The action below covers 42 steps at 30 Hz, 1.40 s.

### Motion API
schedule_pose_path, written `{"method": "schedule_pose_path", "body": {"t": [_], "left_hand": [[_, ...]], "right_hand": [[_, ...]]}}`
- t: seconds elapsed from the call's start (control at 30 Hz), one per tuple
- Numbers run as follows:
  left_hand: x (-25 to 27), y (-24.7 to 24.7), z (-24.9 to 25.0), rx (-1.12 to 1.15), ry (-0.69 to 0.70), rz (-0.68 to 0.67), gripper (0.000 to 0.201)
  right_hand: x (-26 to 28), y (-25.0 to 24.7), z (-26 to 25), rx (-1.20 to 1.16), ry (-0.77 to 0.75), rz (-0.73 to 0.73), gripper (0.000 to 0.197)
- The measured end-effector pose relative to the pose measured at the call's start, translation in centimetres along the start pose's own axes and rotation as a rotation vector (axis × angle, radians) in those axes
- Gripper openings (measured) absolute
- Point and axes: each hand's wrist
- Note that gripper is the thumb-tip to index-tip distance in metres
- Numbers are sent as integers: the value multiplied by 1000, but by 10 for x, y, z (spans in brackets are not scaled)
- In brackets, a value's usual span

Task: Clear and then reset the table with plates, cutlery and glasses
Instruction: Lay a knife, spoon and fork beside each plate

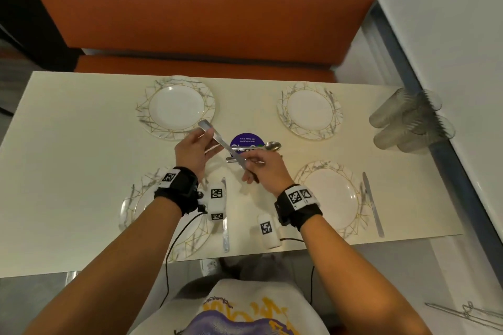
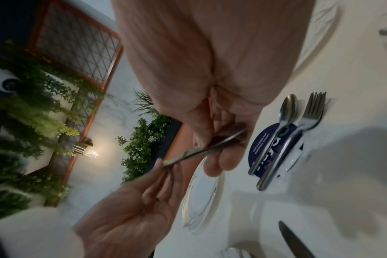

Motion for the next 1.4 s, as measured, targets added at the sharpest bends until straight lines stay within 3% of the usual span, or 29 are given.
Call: {"method": "schedule_pose_path", "body": {"t": [0.17, 0.27, 0.4, 0.6, 0.77, 0.97, 1.17, 1.4], "left_hand": [[10, 21, -13, -188, -3, -242, 33], [12, 31, -21, -260, 26, -284, 50], [8, 48, -24, -282, 23, -235, 53], [-1, 77, -32, -316, 0, -219, 44], [-26, 106, -46, -433, -8, -177, 29], [-85, 150, -60, -493, -60, -66, 21], [-155, 184, -72, -721, -146, 56, 9], [-209, 205, -82, -843, -215, 140, 14]], "right_hand": [[1, 5, 3, -70, 38, 55, 15], [0, -1, 4, -117, 74, 73, 15], [-11, -16, 14, 16, 100, 105, 18], [-34, -49, 17, 207, 17, 151, 23], [-52, -84, 29, 103, 43, 179, 8], [-64, -136, 60, 72, 65, 281, 4], [-63, -186, 90, 57, 177, 285, 4], [-62, -223, 116, 75, 267, 300, 6]]}}
Point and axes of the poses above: each hand's wrist, its own x-axis away from the middle knuckle, its own y-axis out of the palm, z = x × y, and after that the axes turned 5 degrees about x, right-handed
